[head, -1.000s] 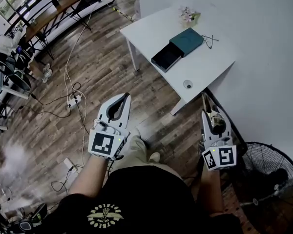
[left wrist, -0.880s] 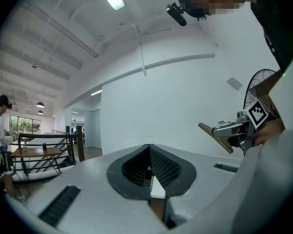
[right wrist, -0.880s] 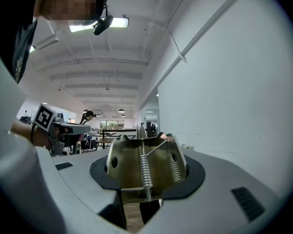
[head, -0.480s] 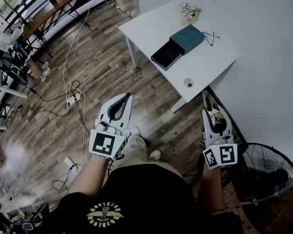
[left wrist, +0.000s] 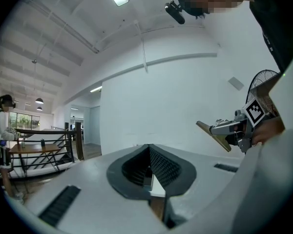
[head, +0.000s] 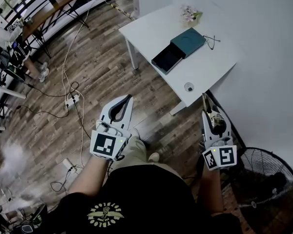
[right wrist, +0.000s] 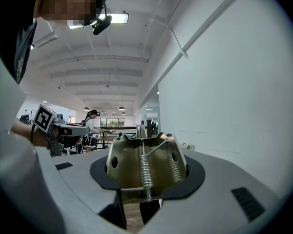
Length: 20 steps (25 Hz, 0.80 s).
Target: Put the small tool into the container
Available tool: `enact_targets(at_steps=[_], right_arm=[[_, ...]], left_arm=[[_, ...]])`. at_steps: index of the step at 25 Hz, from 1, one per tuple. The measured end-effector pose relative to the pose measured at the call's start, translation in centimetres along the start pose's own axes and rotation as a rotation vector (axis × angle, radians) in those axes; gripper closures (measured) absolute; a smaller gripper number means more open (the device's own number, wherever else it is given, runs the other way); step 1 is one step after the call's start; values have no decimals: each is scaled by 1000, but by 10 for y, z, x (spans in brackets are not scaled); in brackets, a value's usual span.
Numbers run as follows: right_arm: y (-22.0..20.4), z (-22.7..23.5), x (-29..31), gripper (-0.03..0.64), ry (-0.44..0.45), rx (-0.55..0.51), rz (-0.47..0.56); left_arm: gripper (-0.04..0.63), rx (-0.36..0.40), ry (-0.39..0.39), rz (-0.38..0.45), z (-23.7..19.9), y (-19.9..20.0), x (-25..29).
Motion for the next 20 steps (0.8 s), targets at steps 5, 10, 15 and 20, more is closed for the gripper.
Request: enact_targets(at_steps=[5,10,15,20], right_arm=[[1,3,18,440,-10,4,-1],[0,8,40,440,-17,15,-6],[2,6,64,440,-18,18,-9],[0,5,89,440,-7,27,-13]], left_arm=[[589,1,-9,18,-15,-1,14],[589,-2,-14,2,-31,-3,29],[589,-3,-22,6,-50,-2,42],[589,-2,-24,-5,-68,-7,54]])
Point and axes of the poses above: the fingertips, and each gripper's own axes: x forward along the fingers, z to its right, y out of its top, the point moved 9 cm from there along -x, backward along the fingers
